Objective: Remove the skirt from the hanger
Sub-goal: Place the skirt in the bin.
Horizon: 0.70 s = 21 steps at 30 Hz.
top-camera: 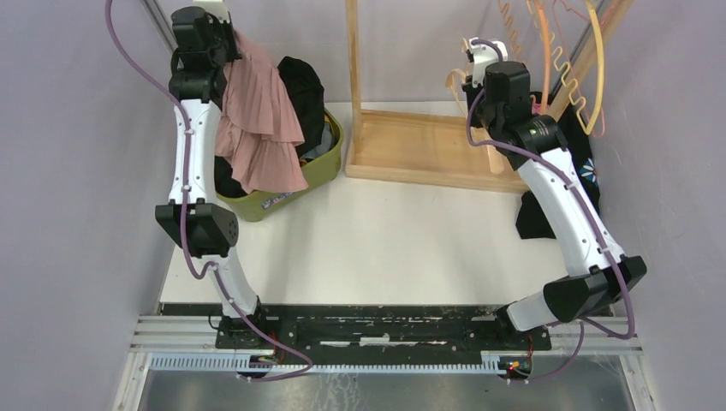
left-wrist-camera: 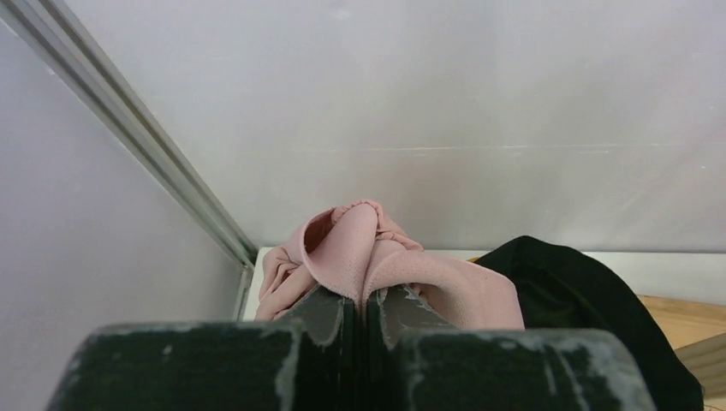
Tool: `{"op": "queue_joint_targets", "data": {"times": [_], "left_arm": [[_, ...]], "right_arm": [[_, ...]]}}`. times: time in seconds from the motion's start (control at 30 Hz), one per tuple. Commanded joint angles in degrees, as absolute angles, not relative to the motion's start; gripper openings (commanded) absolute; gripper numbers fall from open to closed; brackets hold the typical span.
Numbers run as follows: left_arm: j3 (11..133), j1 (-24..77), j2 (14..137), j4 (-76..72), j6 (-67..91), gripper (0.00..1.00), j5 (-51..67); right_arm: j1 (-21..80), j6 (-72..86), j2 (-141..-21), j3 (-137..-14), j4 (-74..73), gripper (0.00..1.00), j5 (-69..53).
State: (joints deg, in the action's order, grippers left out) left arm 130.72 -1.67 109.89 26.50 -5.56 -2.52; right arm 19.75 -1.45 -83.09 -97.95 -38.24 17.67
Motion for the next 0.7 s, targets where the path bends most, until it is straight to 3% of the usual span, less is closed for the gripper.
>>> {"op": "queue_joint_targets", "data": {"times": [0.0, 0.37, 0.67], "left_arm": [[128.39, -2.49, 111.52, 20.12, -1.43, 0.03, 2.42], [94.51, -1.42, 110.74, 16.35, 2.17, 0.03, 11.12], [91.26, -0.65, 112.18, 20.25, -1.56, 0.04, 10.59]], "right_arm": [[19.12, -1.85, -86.9, -106.15, -32.96, 0.01, 19.43], [17.48, -1.55, -94.79, -120.83, -31.73, 0.01, 18.71], [16.45, -1.24, -97.18, -126.52, -30.04, 0.01, 18.26]]}}
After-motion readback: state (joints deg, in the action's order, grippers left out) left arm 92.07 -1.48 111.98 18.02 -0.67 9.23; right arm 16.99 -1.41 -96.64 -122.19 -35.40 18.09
